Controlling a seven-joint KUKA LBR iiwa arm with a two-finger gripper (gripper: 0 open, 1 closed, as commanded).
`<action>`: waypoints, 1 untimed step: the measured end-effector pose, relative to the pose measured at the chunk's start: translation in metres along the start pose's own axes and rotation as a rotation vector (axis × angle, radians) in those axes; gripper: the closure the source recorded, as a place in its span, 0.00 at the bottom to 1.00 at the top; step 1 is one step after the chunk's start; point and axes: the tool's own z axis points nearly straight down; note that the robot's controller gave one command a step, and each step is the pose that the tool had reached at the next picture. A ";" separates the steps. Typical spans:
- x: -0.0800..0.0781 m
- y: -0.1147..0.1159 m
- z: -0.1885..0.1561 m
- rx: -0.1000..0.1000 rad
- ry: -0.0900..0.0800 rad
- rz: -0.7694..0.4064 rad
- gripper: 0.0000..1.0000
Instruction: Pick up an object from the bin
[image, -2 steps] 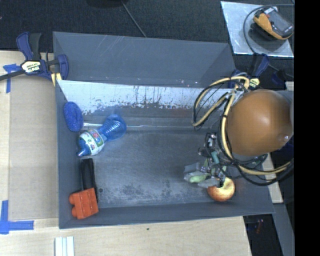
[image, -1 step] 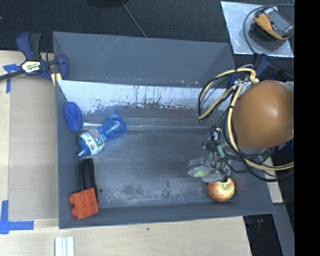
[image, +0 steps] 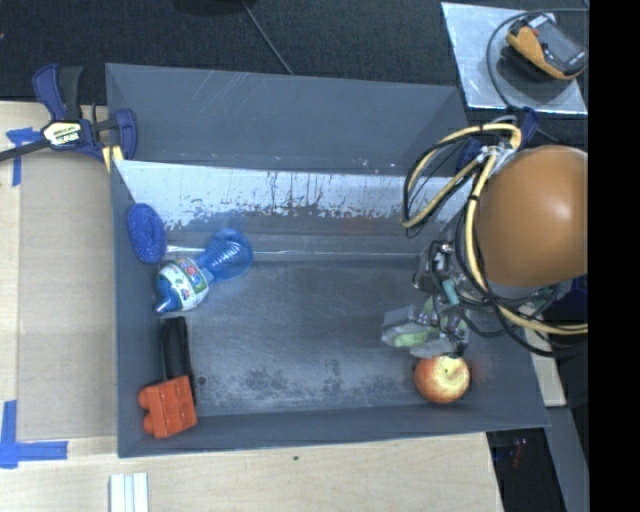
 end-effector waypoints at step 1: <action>0.000 -0.001 -0.015 0.002 -0.001 0.000 1.00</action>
Offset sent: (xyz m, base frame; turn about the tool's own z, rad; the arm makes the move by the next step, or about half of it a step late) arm 0.0004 0.0000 0.0420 0.0001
